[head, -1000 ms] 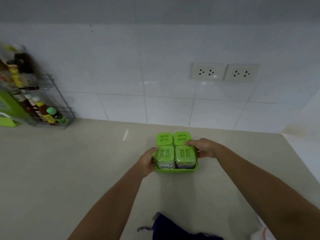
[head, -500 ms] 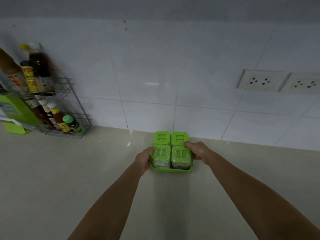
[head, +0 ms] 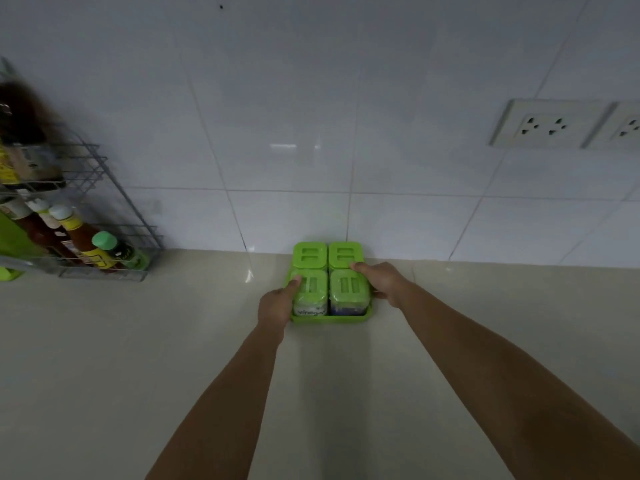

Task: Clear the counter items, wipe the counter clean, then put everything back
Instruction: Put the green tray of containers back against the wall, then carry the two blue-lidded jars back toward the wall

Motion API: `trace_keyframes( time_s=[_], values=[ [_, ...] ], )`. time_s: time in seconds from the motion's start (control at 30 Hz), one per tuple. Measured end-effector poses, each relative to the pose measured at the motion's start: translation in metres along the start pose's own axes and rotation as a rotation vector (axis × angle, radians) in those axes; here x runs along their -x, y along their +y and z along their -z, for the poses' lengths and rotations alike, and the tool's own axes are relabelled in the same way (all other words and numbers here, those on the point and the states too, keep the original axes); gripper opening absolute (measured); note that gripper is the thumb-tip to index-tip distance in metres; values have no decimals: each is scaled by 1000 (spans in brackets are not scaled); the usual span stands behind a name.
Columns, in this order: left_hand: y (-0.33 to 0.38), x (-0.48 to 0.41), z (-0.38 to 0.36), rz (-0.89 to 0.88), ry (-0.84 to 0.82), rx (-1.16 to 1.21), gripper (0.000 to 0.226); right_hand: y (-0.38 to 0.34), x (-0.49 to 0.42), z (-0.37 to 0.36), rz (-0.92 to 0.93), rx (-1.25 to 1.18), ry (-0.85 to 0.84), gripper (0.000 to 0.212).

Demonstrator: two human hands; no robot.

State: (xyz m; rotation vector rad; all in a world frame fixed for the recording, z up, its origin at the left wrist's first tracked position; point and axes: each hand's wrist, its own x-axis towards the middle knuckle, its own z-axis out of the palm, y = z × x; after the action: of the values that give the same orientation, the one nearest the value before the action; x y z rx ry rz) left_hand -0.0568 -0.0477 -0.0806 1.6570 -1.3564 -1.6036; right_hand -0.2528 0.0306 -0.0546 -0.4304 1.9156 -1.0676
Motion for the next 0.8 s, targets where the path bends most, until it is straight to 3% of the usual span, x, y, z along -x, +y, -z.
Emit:
trace_keyframes(
  time_s=[0.13, 0.23, 0.4, 0.6, 0.8],
  values=[
    [-3, 23, -4, -88, 74, -110, 66, 8, 16, 4, 19, 105, 49, 71],
    [2, 38, -6, -81, 156, -250, 84, 13, 36, 21, 78, 335, 44, 76],
    [10, 89, -21, -268, 363, -480, 64, 30, 74, 82, 145, 844, 61, 81],
    [21, 151, -80, -392, 215, -681, 57, 48, 131, 179, 113, 990, 112, 92],
    [23, 225, -176, -475, -15, -808, 55, 78, 194, 302, 34, 1022, 221, 87]
  ],
)
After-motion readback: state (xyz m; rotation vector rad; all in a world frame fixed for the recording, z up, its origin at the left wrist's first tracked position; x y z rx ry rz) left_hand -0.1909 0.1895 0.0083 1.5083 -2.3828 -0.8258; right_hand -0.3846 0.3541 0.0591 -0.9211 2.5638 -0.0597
